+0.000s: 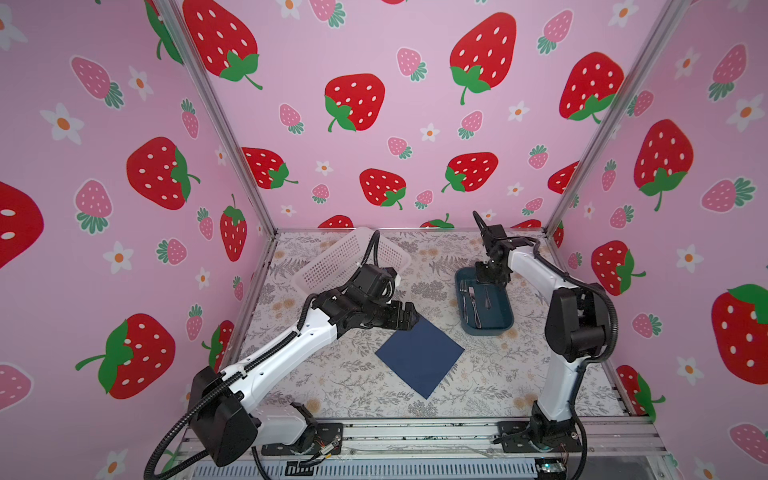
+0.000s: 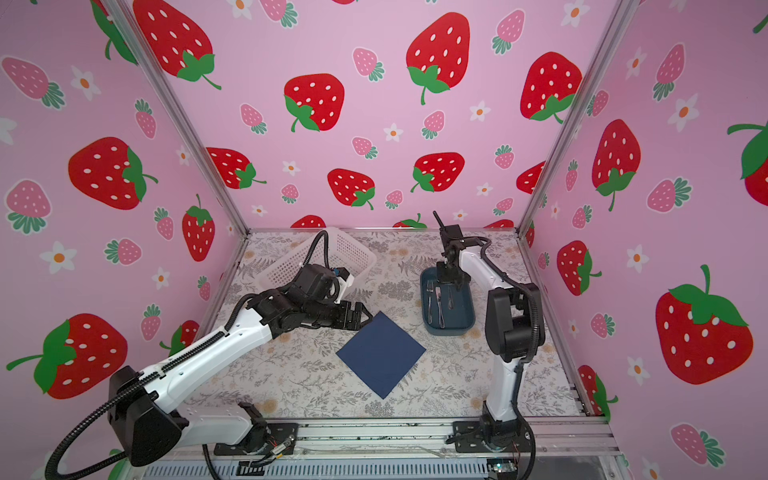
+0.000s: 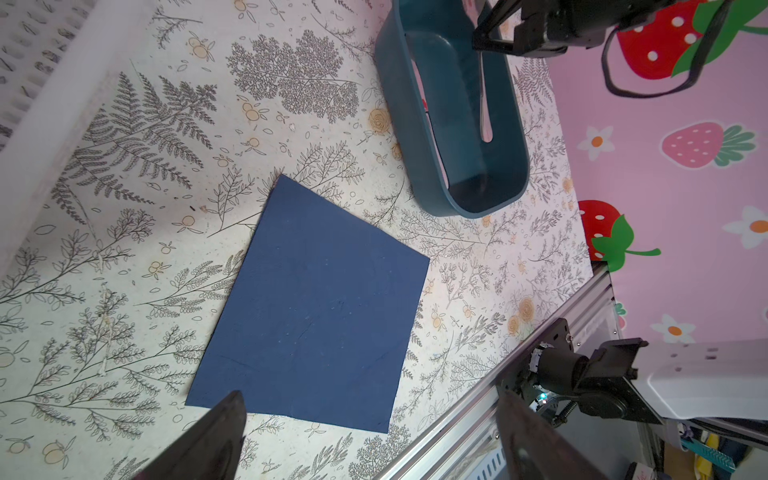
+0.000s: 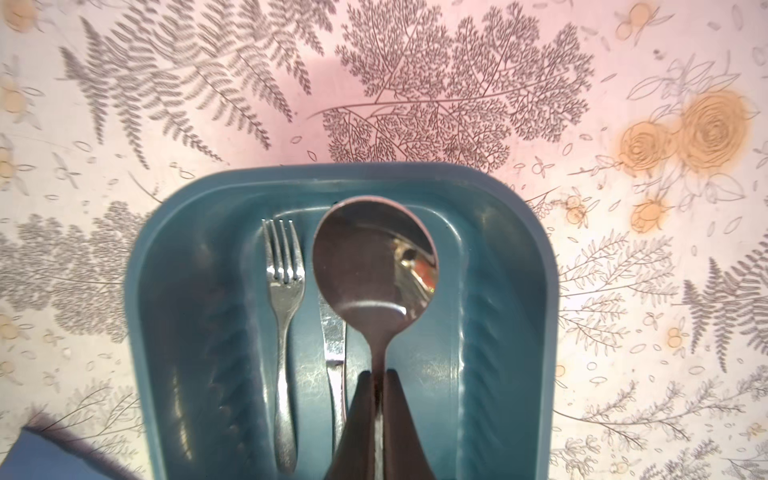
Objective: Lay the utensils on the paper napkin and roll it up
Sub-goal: 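Lower the right gripper into the tray and grasp the spoon handle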
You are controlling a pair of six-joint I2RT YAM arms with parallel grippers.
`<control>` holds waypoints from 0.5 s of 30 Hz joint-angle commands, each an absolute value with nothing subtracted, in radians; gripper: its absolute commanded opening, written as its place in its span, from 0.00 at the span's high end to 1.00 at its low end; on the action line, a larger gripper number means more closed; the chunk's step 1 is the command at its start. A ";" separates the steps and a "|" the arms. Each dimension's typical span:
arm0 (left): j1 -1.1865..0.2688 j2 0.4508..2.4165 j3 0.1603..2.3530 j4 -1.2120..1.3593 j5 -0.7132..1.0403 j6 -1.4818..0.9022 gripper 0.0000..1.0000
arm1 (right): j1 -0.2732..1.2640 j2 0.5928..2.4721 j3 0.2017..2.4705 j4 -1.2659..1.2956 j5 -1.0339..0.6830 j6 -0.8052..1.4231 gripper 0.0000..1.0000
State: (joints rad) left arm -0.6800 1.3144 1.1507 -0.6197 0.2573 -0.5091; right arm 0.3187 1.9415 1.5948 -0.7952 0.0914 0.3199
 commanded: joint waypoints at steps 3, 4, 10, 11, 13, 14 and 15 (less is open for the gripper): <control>-0.681 1.289 1.141 -0.648 0.229 -0.506 0.05 | 0.321 1.891 1.572 -0.832 0.054 0.324 0.98; -0.682 1.287 1.139 -0.648 0.229 -0.507 0.05 | 0.321 1.882 1.571 -0.832 0.046 0.327 0.98; -0.682 1.278 1.131 -0.648 0.218 -0.512 0.05 | 0.321 1.816 1.552 -0.821 -0.017 0.338 0.98; -0.681 1.275 1.128 -0.648 0.215 -0.514 0.05 | 0.321 1.803 1.543 -0.815 -0.030 0.343 0.98; -0.681 1.268 1.122 -0.647 0.204 -0.515 0.05 | 0.321 1.779 1.527 -0.802 -0.059 0.350 0.98; -0.681 1.264 1.119 -0.646 0.201 -0.516 0.05 | 0.321 1.768 1.517 -0.798 -0.069 0.352 0.98; -0.681 1.260 1.116 -0.648 0.195 -0.517 0.05 | 0.322 1.756 1.506 -0.793 -0.081 0.358 0.98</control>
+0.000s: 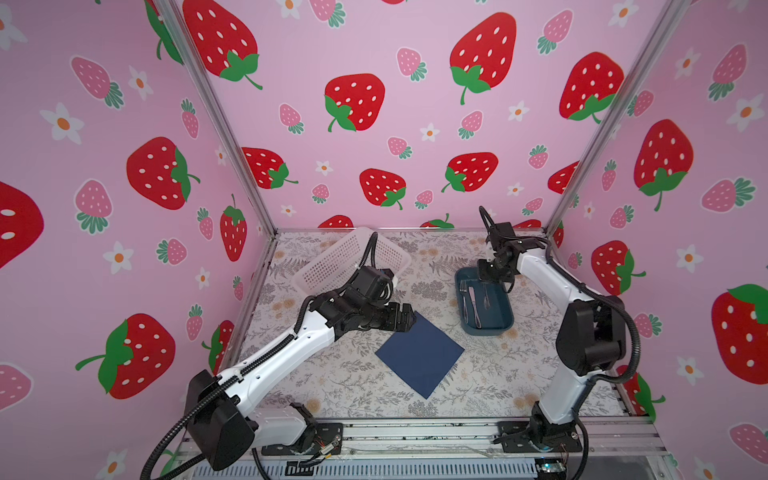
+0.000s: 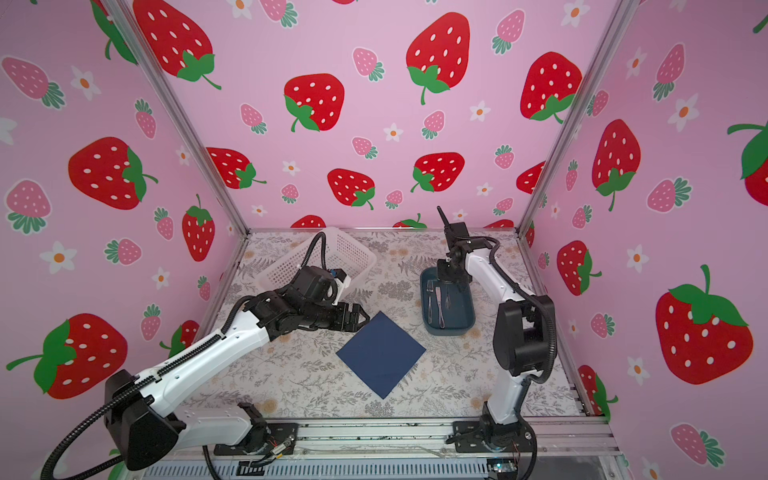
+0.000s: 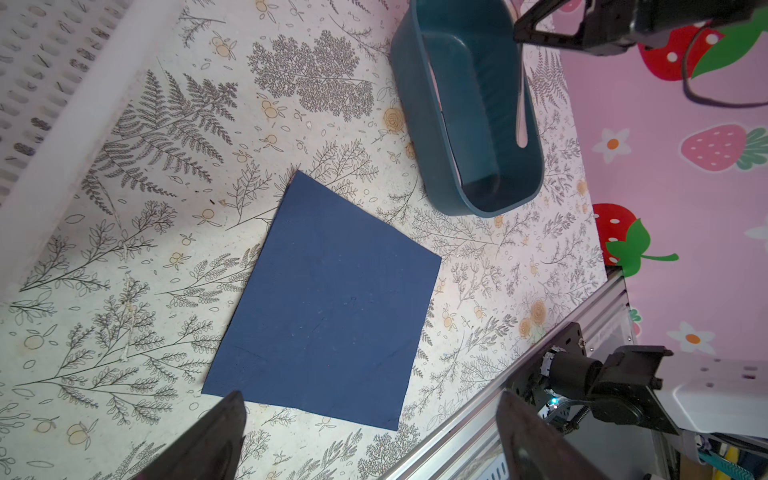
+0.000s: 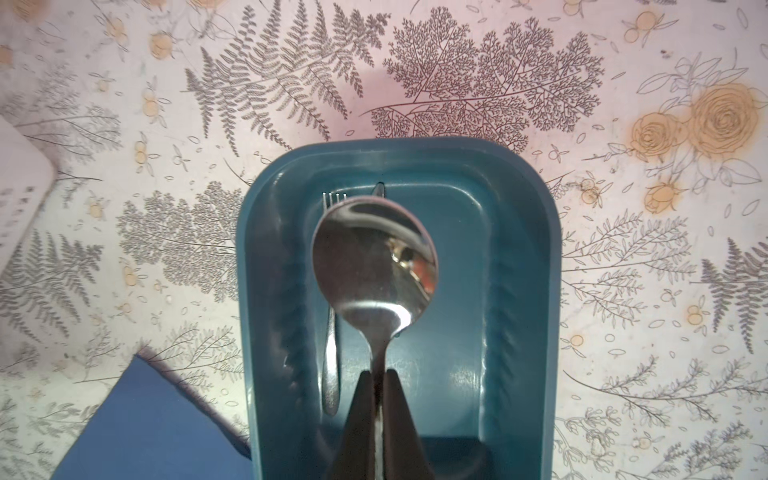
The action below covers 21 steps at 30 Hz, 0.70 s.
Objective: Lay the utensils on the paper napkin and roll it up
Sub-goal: 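Lower the right gripper into the tray and grasp the spoon handle, then lift the spoon and carry it over the navy napkin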
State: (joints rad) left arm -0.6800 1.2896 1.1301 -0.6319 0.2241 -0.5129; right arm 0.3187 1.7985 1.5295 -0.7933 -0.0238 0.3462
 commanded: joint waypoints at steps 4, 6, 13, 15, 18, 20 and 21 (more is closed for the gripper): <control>-0.681 1.243 1.096 -0.643 0.172 -0.526 0.05 | 0.333 1.705 1.461 -0.771 -0.149 0.381 0.98; -0.681 1.234 1.086 -0.640 0.158 -0.532 0.05 | 0.351 1.681 1.436 -0.754 -0.168 0.395 0.98; -0.676 1.199 1.048 -0.640 0.096 -0.553 0.04 | 0.460 1.621 1.335 -0.679 -0.214 0.485 0.98; -0.673 1.187 1.035 -0.644 0.081 -0.562 0.04 | 0.499 1.614 1.312 -0.665 -0.215 0.514 0.98; -0.667 1.168 1.007 -0.642 0.063 -0.575 0.04 | 0.570 1.610 1.265 -0.609 -0.220 0.577 0.98; -0.663 1.151 0.988 -0.642 0.050 -0.589 0.03 | 0.624 1.616 1.230 -0.557 -0.231 0.628 0.98; -0.660 1.145 0.979 -0.642 0.046 -0.593 0.03 | 0.648 1.623 1.217 -0.532 -0.236 0.644 0.98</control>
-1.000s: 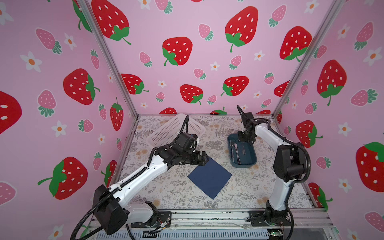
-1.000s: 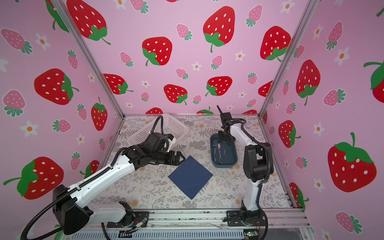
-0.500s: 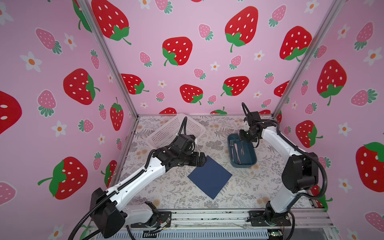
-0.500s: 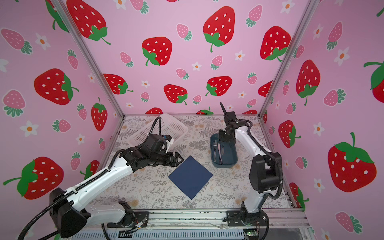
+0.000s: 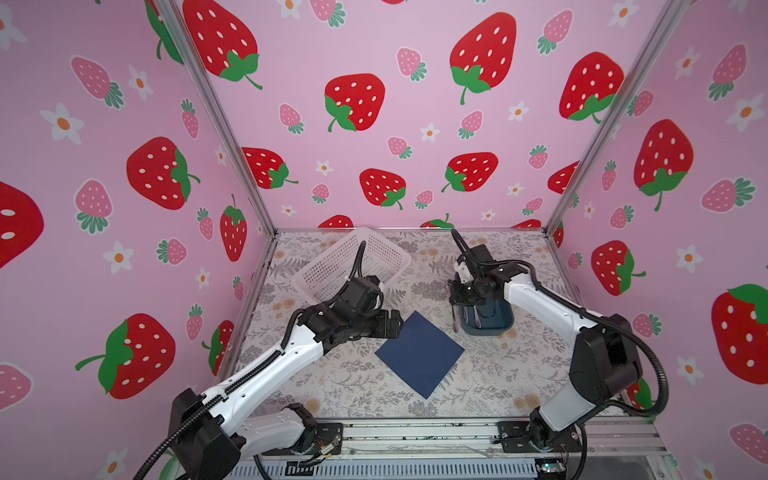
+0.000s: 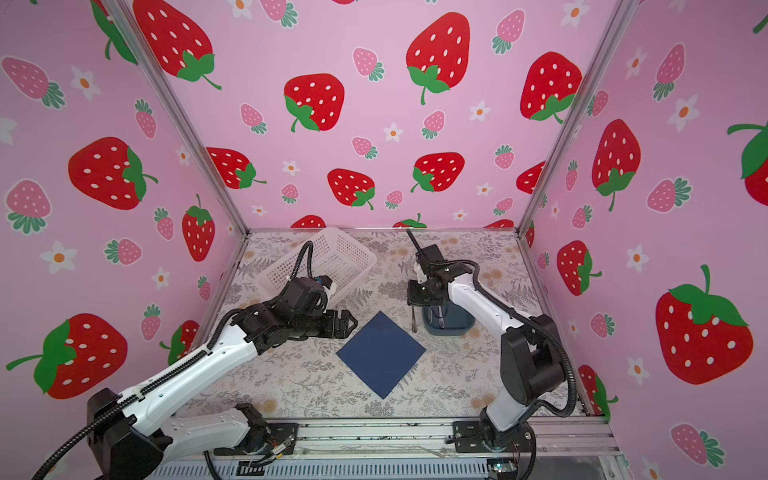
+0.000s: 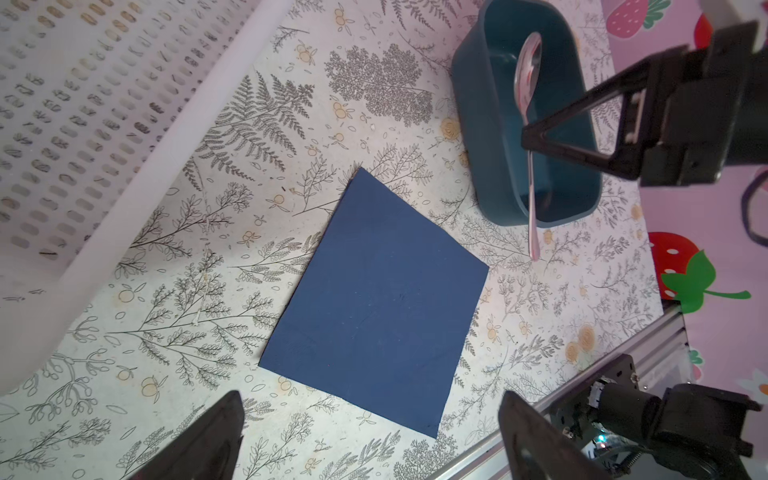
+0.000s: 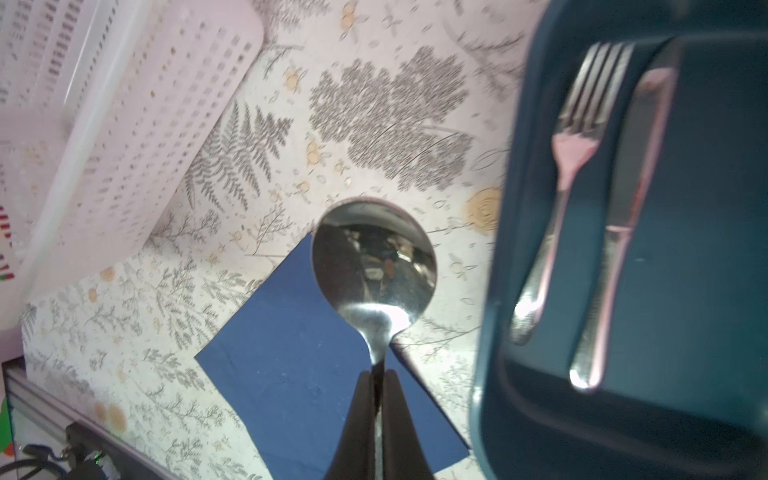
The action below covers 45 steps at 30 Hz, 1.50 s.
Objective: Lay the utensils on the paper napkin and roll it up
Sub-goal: 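Lift the spoon and carry it over the navy napkin, then lower the held spoon onto the napkin with the right gripper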
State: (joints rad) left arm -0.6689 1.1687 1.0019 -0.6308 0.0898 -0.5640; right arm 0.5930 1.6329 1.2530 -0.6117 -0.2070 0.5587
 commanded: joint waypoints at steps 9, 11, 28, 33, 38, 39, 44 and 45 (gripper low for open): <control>-0.630 1.077 0.921 -0.668 0.009 -0.609 0.02 | 0.840 1.743 1.187 -0.413 -0.204 0.825 0.98; -0.620 1.061 0.907 -0.678 0.000 -0.608 0.01 | 0.868 1.752 1.165 -0.380 -0.197 0.869 0.98; -0.538 0.990 0.850 -0.684 0.030 -0.597 0.01 | 0.929 1.855 1.183 -0.366 -0.166 0.953 0.96; -0.526 0.983 0.846 -0.683 0.038 -0.594 0.01 | 0.936 1.874 1.190 -0.365 -0.168 0.953 0.96; -0.518 0.983 0.844 -0.683 0.047 -0.592 0.01 | 0.939 1.889 1.205 -0.356 -0.178 0.949 0.95; -0.517 0.983 0.844 -0.683 0.049 -0.591 0.00 | 0.940 1.893 1.208 -0.358 -0.175 0.949 0.95; -0.512 0.985 0.844 -0.680 0.052 -0.592 0.00 | 0.941 1.914 1.209 -0.350 -0.178 0.954 0.94; -0.511 0.985 0.845 -0.680 0.052 -0.592 0.00 | 0.940 1.919 1.211 -0.348 -0.176 0.958 0.94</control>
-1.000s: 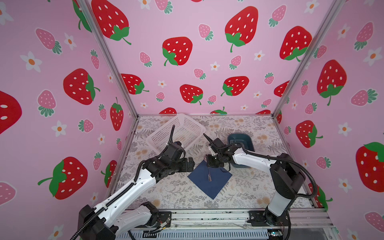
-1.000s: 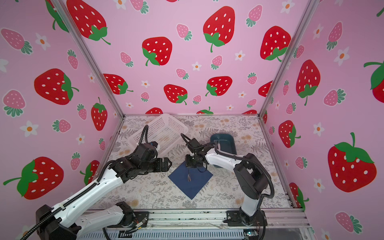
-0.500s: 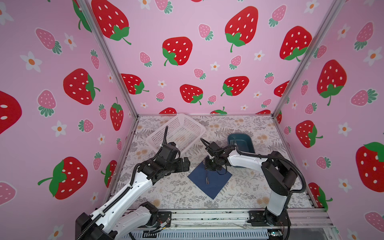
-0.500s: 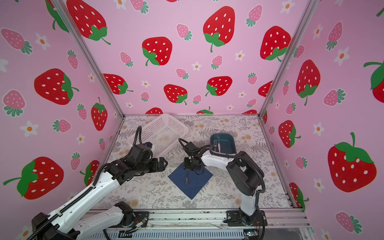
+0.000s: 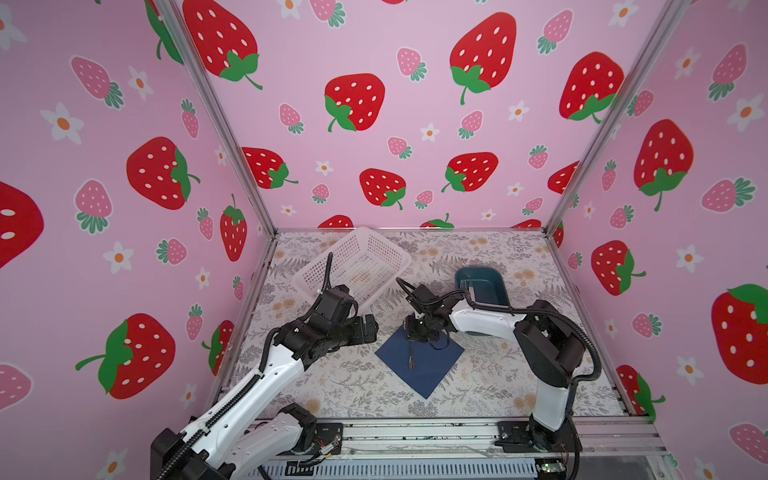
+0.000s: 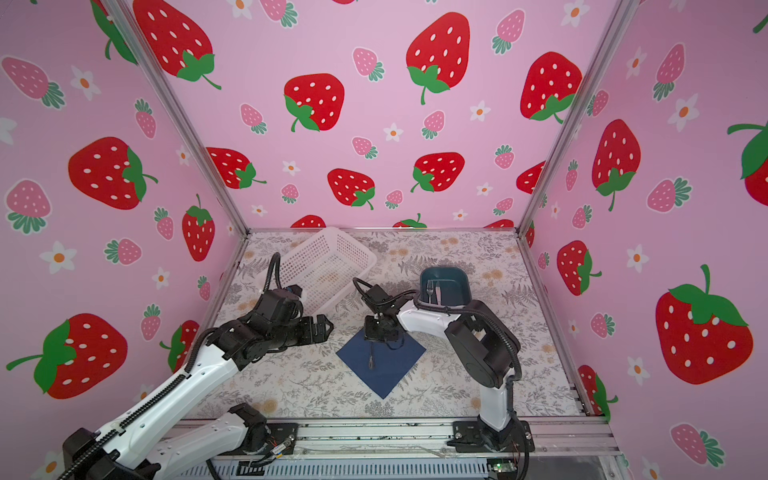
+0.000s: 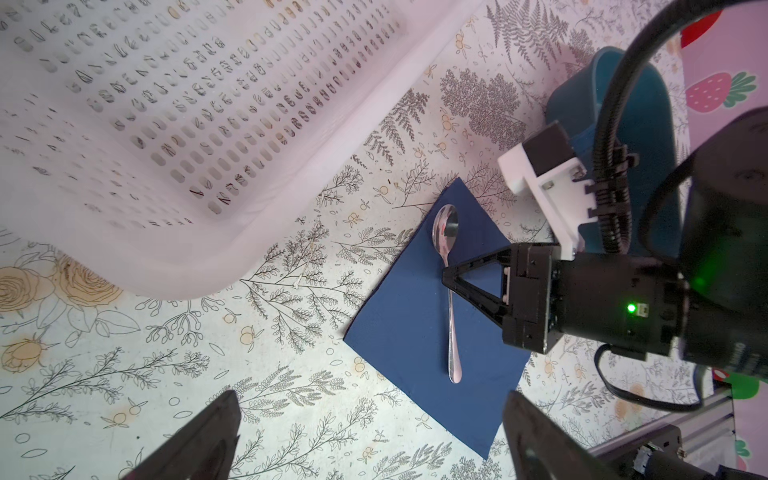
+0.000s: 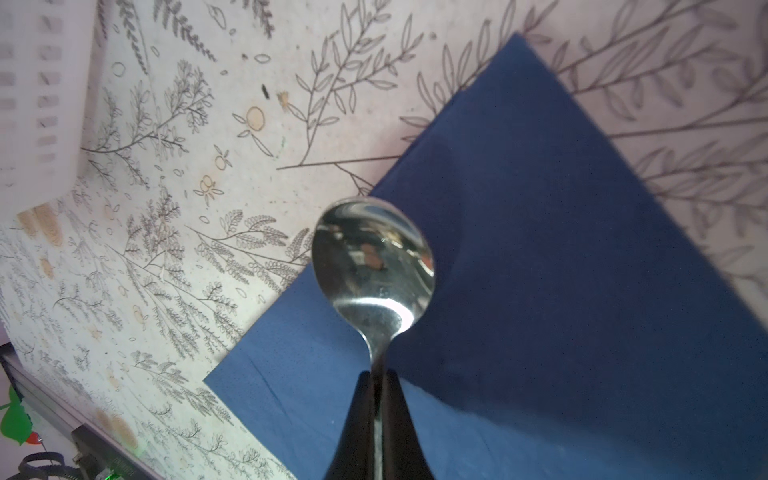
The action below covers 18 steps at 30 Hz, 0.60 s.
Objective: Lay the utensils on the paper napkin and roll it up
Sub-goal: 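Lower the held spoon onto the napkin with the right gripper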
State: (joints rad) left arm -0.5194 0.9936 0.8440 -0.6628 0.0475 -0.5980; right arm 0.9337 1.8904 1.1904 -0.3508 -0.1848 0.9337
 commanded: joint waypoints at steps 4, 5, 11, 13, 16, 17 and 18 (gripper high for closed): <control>-0.506 0.983 0.849 -0.683 0.053 -0.590 0.00 | 0.943 1.937 1.217 -0.363 -0.172 0.962 0.93; -0.506 0.983 0.848 -0.683 0.052 -0.591 0.00 | 0.942 1.936 1.217 -0.365 -0.164 0.963 0.93; -0.503 0.983 0.841 -0.680 0.060 -0.592 0.00 | 0.946 1.910 1.216 -0.374 -0.148 0.975 0.92; -0.502 0.986 0.844 -0.678 0.064 -0.589 0.01 | 0.946 1.898 1.217 -0.371 -0.147 0.979 0.92; -0.501 0.989 0.848 -0.678 0.065 -0.586 0.00 | 0.947 1.886 1.217 -0.374 -0.145 0.980 0.92; -0.500 0.989 0.848 -0.678 0.066 -0.586 0.00 | 0.947 1.889 1.217 -0.374 -0.147 0.978 0.91; -0.500 0.990 0.848 -0.677 0.066 -0.586 0.00 | 0.947 1.893 1.217 -0.374 -0.152 0.977 0.91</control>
State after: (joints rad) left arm -0.5076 0.9936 0.8440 -0.6628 0.0639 -0.5964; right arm 0.9390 1.9156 1.2011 -0.3534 -0.1680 0.9543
